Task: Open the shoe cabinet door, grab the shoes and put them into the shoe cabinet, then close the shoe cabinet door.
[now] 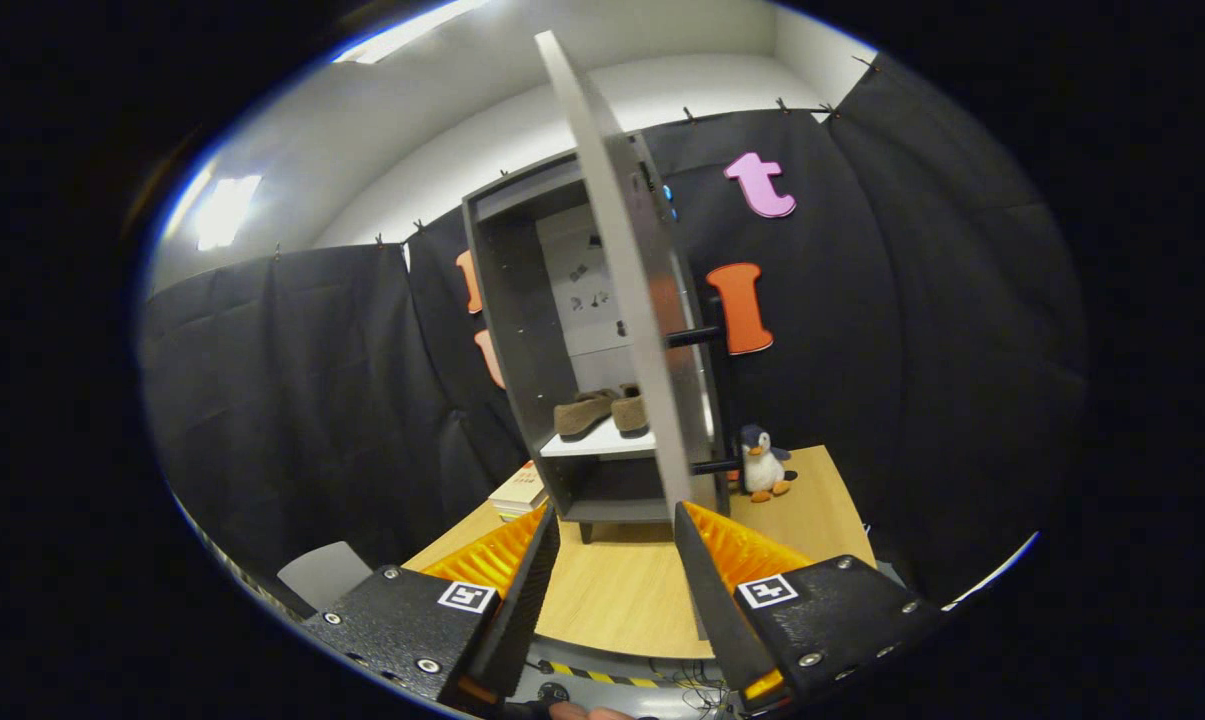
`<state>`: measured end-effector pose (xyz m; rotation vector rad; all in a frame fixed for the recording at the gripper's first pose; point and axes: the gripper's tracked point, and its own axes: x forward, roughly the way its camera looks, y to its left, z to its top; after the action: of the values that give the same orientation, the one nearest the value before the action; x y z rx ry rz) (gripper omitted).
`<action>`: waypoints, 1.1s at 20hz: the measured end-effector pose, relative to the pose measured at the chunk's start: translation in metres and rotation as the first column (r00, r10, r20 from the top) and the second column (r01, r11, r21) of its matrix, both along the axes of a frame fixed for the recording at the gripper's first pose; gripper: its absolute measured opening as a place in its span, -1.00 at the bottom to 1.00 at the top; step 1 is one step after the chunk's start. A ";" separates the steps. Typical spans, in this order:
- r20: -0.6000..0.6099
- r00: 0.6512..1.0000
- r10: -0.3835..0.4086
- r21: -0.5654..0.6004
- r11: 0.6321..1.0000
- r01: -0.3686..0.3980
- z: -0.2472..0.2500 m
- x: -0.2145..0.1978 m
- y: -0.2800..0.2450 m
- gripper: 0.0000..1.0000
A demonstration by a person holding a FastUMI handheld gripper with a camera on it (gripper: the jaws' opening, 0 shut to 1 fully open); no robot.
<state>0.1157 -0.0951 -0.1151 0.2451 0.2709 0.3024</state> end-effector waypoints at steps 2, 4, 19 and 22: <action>0.013 1.000 -0.020 0.021 1.000 0.020 0.005 0.003 -0.022 0.53; 0.011 0.999 -0.045 0.029 0.999 0.044 0.000 0.014 -0.041 0.53; 0.001 0.998 -0.070 -0.018 0.997 0.070 0.013 0.064 -0.015 0.50; -0.023 0.998 -0.056 -0.039 0.998 0.055 0.011 0.066 0.010 0.50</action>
<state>0.1821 -0.0854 -0.1043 0.2177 0.2932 0.2393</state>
